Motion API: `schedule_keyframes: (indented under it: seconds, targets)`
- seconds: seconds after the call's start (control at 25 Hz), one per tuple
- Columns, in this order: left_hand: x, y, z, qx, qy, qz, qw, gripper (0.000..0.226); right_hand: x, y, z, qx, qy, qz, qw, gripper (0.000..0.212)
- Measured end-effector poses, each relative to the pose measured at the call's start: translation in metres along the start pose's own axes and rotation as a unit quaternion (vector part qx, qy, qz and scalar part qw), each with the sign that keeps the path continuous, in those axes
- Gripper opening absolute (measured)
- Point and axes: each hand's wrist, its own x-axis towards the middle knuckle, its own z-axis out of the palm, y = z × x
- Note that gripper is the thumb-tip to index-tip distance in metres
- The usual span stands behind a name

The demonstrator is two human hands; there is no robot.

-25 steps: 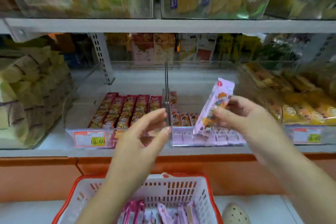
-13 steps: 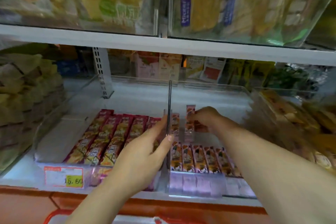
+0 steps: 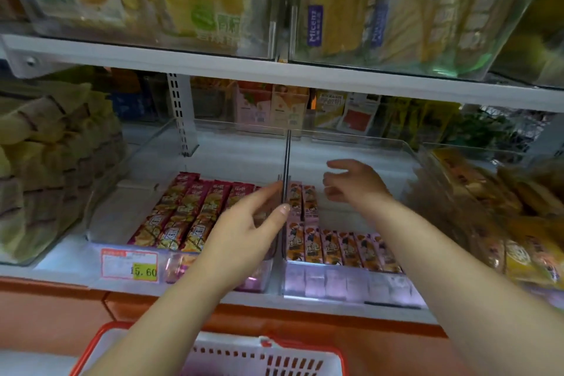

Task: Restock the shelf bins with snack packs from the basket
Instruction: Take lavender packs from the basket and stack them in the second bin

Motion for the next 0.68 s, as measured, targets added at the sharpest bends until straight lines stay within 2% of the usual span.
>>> schedule_keyframes:
  seconds: [0.12, 0.2, 0.24, 0.32, 0.4, 0.48, 0.52, 0.68]
  targets:
    - [-0.043, 0.004, -0.009, -0.055, 0.157, 0.067, 0.984, 0.032, -0.078, -0.010, -0.006, 0.078, 0.030, -0.139, 0.987, 0.024]
    - [-0.089, -0.014, -0.010, -0.086, 0.208, 0.064, 0.972, 0.030, -0.137, -0.004, 0.001, 0.104, 0.023, -0.209, 0.972, 0.029]
    - [-0.113, -0.032, -0.007, -0.092, 0.205, 0.033, 0.974, 0.028, -0.159, 0.011, 0.012, 0.101, 0.014, -0.214, 0.972, 0.030]
    - [-0.158, -0.077, 0.005, -0.052, 0.145, -0.071, 0.986, 0.027, -0.193, 0.063, 0.045, 0.055, -0.037, -0.140, 0.988, 0.030]
    - [-0.199, -0.126, 0.020, 0.010, 0.044, -0.192, 0.980, 0.027, -0.215, 0.136, 0.086, -0.051, -0.150, 0.003, 0.987, 0.026]
    - [-0.233, -0.160, 0.032, 0.029, -0.049, -0.276, 0.959, 0.026, -0.231, 0.202, 0.118, -0.158, -0.270, 0.131, 0.941, 0.026]
    - [-0.246, -0.171, 0.036, 0.028, -0.089, -0.304, 0.948, 0.025, -0.237, 0.228, 0.131, -0.210, -0.308, 0.158, 0.914, 0.029]
    - [-0.280, -0.193, 0.037, 0.065, -0.232, -0.368, 0.898, 0.036, -0.272, 0.279, 0.166, -0.343, -0.372, 0.179, 0.844, 0.026]
